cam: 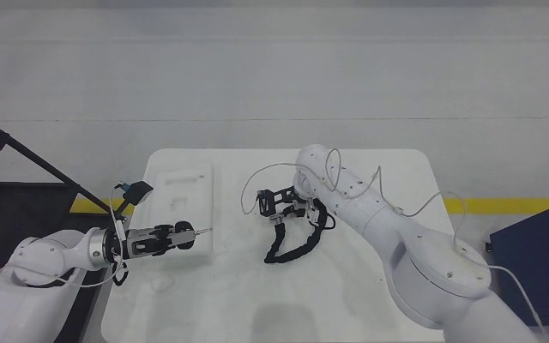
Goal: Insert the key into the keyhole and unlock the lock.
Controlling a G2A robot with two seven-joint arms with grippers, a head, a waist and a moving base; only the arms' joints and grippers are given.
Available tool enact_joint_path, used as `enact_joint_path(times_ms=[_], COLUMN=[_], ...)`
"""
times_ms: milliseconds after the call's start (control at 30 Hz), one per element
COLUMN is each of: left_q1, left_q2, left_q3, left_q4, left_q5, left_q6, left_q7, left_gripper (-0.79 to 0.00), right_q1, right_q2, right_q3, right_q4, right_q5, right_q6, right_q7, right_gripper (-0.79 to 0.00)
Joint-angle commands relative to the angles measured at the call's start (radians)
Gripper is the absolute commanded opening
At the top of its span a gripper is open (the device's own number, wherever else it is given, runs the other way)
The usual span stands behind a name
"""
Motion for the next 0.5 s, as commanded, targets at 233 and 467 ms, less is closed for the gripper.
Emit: enact_joint_path(times_ms=[233, 467], left_q1=[0.0, 0.0], left_q2=[0.0, 0.0], left_q3=[0.0, 0.0], left_q4=[0.0, 0.0], left_q5=[0.0, 0.0], left_q6=[0.0, 0.0], left_q7=[0.0, 0.0], left_gripper=[-0.785, -0.785], right_q1=[-0.003, -0.009], right_q2=[-0.024, -0.039], right_q3=[0.0, 0.0], right_q4=[0.022, 0.05], right_q5=[-0.029, -0.056], right_q6=[0.0, 0.0], right_q7=[-0.039, -0.06], right_gripper=[-0.773, -0.733])
